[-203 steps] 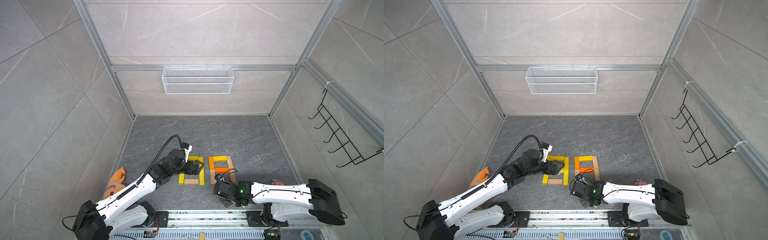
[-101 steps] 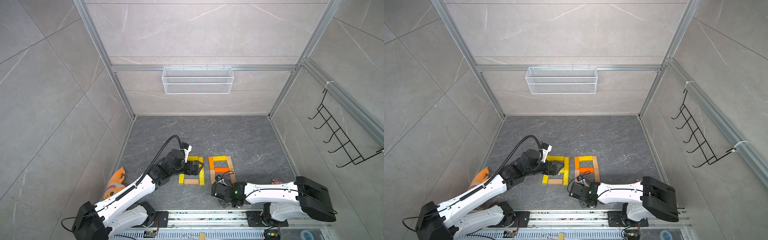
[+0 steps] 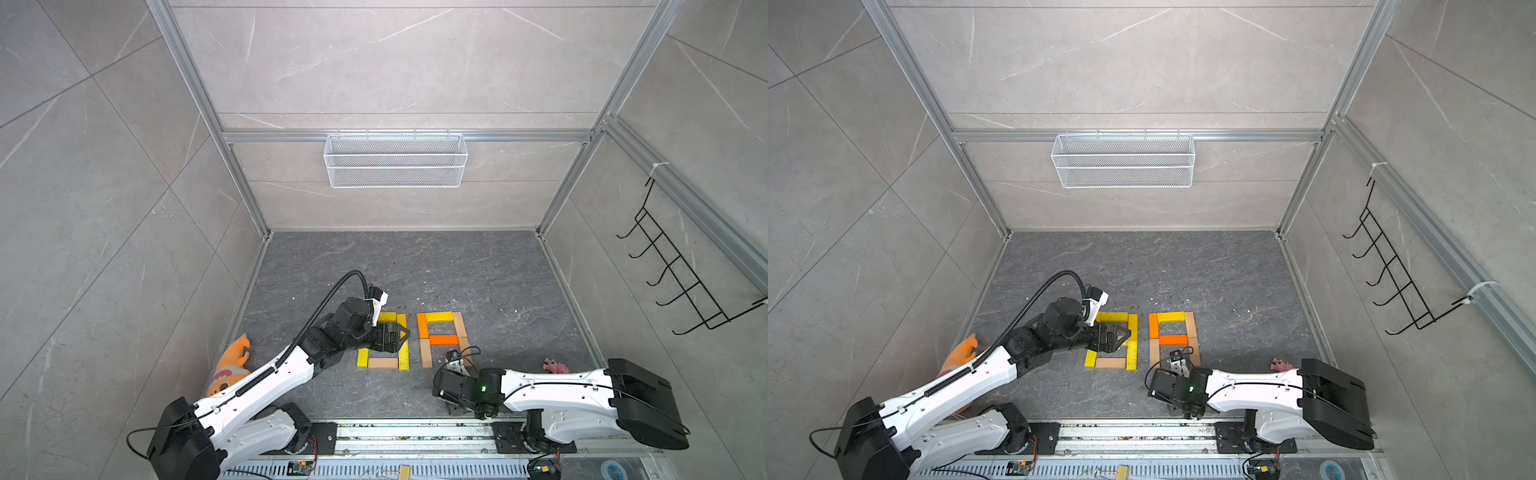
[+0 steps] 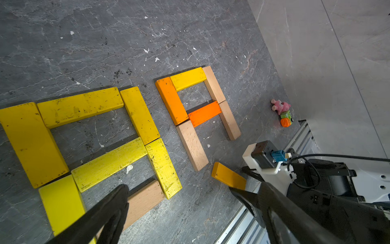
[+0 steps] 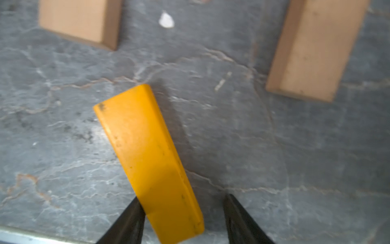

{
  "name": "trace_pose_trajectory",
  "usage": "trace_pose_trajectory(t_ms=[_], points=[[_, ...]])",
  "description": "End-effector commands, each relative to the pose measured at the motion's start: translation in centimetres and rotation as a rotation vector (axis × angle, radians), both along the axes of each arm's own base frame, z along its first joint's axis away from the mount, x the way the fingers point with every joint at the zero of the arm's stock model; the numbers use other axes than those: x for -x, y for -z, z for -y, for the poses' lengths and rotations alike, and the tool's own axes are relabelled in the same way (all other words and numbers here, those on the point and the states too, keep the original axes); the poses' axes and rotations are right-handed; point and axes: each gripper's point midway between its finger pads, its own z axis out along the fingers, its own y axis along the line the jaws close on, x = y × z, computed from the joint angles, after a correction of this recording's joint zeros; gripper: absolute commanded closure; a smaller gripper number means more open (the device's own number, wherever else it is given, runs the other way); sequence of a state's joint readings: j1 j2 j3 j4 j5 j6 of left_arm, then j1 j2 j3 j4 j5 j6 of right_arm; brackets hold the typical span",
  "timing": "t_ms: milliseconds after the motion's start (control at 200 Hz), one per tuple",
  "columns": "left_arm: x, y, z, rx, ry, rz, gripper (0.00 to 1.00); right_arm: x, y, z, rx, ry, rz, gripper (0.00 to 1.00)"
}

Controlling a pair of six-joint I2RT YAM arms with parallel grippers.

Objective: Assemble the number 8 with building blocks
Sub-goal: Adjust the building block at the center of the board.

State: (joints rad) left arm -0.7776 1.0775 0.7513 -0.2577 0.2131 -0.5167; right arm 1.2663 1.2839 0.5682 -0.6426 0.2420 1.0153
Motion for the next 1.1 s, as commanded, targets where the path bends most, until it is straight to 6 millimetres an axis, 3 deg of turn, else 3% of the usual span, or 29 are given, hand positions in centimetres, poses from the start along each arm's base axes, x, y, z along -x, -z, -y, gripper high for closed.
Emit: trace_pose_trajectory(t_ms=[0,285,654,744,914,1098], points=[[0.4,-2.1,1.5,0.022,0.103,0.053,0.03,1.0,1.0,4.8,0.155,0.096,-0.018,0.39],[3.1,-1.2,4.8,-0.099,0.327,0.096,0.06,-0.1,0.5,6.1,0.107,0.291,0.076,0.46],[4.7,0.7,8.1,-0.171,0.497,0.163,0.07,-2.1,0.0,6.7,0.015,0.404,0.178,0.72],[5.2,1.5,9.2,-0.202,0.556,0.17,0.07,-2.1,-0.6,6.0,-0.067,0.382,0.177,0.79],[5.9,3.4,12.0,-0.293,0.681,0.219,0.09,-1.8,-4.0,5.4,-0.205,0.362,0.172,0.85],[6.2,5.5,14.7,-0.38,0.787,0.221,0.15,-1.5,-8.6,6.7,-0.26,0.325,0.201,0.72]])
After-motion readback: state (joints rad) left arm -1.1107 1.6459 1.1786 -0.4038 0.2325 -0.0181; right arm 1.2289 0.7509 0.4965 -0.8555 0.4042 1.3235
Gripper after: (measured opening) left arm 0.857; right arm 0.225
